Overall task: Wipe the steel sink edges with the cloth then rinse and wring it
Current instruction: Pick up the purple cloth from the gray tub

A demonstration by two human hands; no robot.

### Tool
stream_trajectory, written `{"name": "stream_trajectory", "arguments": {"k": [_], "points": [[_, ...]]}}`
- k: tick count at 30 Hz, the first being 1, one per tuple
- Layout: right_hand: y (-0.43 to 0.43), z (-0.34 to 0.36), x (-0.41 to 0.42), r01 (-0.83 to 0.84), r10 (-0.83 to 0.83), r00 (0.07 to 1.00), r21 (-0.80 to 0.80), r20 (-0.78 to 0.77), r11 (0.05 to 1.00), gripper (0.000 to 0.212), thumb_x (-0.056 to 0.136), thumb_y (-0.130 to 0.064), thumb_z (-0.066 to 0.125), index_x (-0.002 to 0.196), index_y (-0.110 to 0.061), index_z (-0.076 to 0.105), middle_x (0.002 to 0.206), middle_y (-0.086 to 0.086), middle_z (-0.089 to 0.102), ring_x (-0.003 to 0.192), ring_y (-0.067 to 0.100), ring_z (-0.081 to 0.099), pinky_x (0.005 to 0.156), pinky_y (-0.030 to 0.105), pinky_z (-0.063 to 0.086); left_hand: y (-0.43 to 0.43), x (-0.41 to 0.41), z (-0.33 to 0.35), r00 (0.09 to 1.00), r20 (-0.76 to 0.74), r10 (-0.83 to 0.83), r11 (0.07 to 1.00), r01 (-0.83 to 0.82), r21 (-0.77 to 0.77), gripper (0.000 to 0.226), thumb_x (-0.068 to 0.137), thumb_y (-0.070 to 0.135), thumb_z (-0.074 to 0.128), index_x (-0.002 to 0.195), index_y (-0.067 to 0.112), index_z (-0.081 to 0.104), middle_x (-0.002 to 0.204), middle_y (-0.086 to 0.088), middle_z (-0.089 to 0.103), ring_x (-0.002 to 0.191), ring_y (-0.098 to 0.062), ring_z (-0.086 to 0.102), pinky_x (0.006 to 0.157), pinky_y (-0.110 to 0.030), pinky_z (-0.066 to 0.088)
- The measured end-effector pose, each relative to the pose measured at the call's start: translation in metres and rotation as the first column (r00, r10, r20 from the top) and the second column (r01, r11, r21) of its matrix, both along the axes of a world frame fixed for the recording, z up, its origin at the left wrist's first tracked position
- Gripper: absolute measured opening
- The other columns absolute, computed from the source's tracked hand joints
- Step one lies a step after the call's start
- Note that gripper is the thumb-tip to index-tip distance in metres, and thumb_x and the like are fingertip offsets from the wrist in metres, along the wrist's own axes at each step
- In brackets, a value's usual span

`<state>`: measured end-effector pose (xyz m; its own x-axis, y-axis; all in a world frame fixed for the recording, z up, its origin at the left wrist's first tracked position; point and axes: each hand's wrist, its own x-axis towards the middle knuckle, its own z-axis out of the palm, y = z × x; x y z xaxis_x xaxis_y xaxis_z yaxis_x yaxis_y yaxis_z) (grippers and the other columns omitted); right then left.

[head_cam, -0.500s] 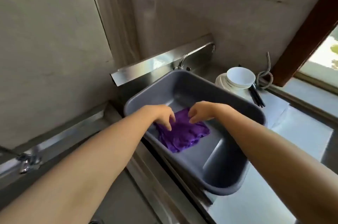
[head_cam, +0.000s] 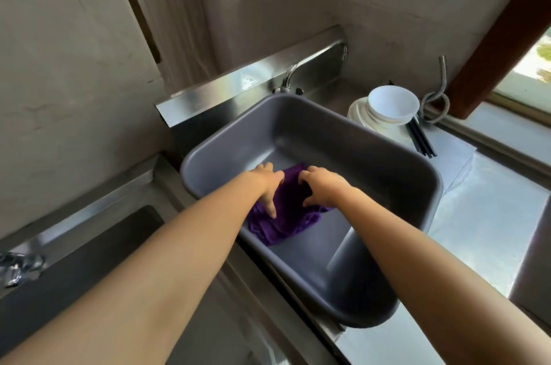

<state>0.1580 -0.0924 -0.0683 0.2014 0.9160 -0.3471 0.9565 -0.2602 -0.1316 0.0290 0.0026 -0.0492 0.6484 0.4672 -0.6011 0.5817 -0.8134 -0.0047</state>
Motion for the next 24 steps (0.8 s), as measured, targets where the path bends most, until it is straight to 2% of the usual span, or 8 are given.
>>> {"name": "stream_trajectory", "arguments": {"k": [2,5,10,13,15,19,21,24], "points": [[0.0,-0.001,0.001,-0.002,0.002,0.999,-0.009,-0.035,1.0,0.05,0.079,-0.03,0.07,0.122,-0.017,0.048,0.123,0.006,0.051,0.11,0.026,0.052,0.076,0.034,0.043,-0.003,0.002,-0.005,1.0,0.007,-0.027,0.998,0.026,0.048,0.09,0.063,0.043,0.081,0.135,0.017,0.032,0.135,-0.01,0.031,0.129,-0.029,0.03,0.101,-0.043,0.042],[-0.002,-0.003,0.003,-0.004,0.004,0.999,-0.002,-0.051,1.0,0.043,0.082,-0.029,0.066,0.121,-0.02,0.052,0.121,0.005,0.057,0.106,0.025,0.055,0.074,0.033,0.044,-0.003,0.002,-0.009,0.996,0.065,-0.064,0.997,0.061,0.052,0.078,0.066,0.038,0.08,0.129,0.018,0.037,0.13,-0.009,0.035,0.122,-0.029,0.037,0.094,-0.039,0.042],[-0.005,0.005,0.008,-0.048,0.048,0.999,0.05,-0.002,0.998,0.04,0.083,-0.033,0.062,0.122,-0.023,0.057,0.123,0.004,0.051,0.119,0.024,0.041,0.088,0.035,0.039,0.0,0.0,-0.01,0.983,0.182,-0.024,0.999,0.018,0.031,0.044,0.078,0.025,0.072,0.115,0.02,0.05,0.122,-0.007,0.042,0.11,-0.027,0.046,0.078,-0.033,0.041],[-0.005,0.014,0.011,-0.051,0.055,0.997,0.078,-0.056,0.996,0.038,0.083,-0.03,0.064,0.118,-0.016,0.06,0.122,0.006,0.049,0.116,0.025,0.04,0.092,0.036,0.041,-0.001,0.0,-0.006,0.96,0.281,0.002,0.998,-0.02,0.061,0.027,0.082,0.016,0.065,0.107,0.019,0.055,0.118,-0.005,0.046,0.108,-0.025,0.048,0.075,-0.031,0.04],[-0.004,0.023,0.013,-0.025,0.042,0.988,0.113,-0.146,0.993,0.034,0.083,-0.022,0.064,0.114,-0.009,0.06,0.119,0.011,0.053,0.113,0.027,0.046,0.091,0.034,0.041,0.0,-0.001,0.001,0.942,0.335,0.032,0.997,-0.052,0.051,0.024,0.082,0.01,0.059,0.104,0.018,0.053,0.116,-0.006,0.051,0.106,-0.026,0.05,0.077,-0.032,0.04],[0.001,0.05,0.013,0.021,0.017,0.969,0.151,-0.248,0.988,0.026,0.085,-0.012,0.059,0.11,-0.006,0.055,0.109,0.016,0.061,0.099,0.03,0.056,0.078,0.03,0.04,0.007,-0.008,0.021,0.904,0.4,0.152,0.988,-0.144,-0.051,0.02,0.083,0.008,0.053,0.098,0.018,0.045,0.111,-0.012,0.057,0.093,-0.03,0.054,0.072,-0.035,0.042],[0.006,0.063,0.011,0.024,0.019,0.961,0.15,-0.274,0.988,0.028,0.086,-0.01,0.057,0.113,-0.008,0.054,0.11,0.015,0.062,0.101,0.03,0.057,0.08,0.033,0.044,0.012,-0.014,0.033,0.891,0.414,0.185,0.982,-0.158,-0.099,0.022,0.085,0.012,0.053,0.106,0.016,0.045,0.114,-0.013,0.058,0.096,-0.03,0.055,0.078,-0.037,0.046],[0.013,0.087,0.005,-0.002,0.048,0.959,0.162,-0.279,0.987,0.035,0.086,-0.008,0.053,0.122,-0.013,0.054,0.119,0.01,0.06,0.108,0.027,0.055,0.089,0.033,0.042,0.018,-0.024,0.057,0.865,0.453,0.216,0.975,-0.17,-0.14,0.029,0.09,0.013,0.05,0.119,0.014,0.047,0.119,-0.013,0.058,0.104,-0.03,0.055,0.08,-0.031,0.041]]}}
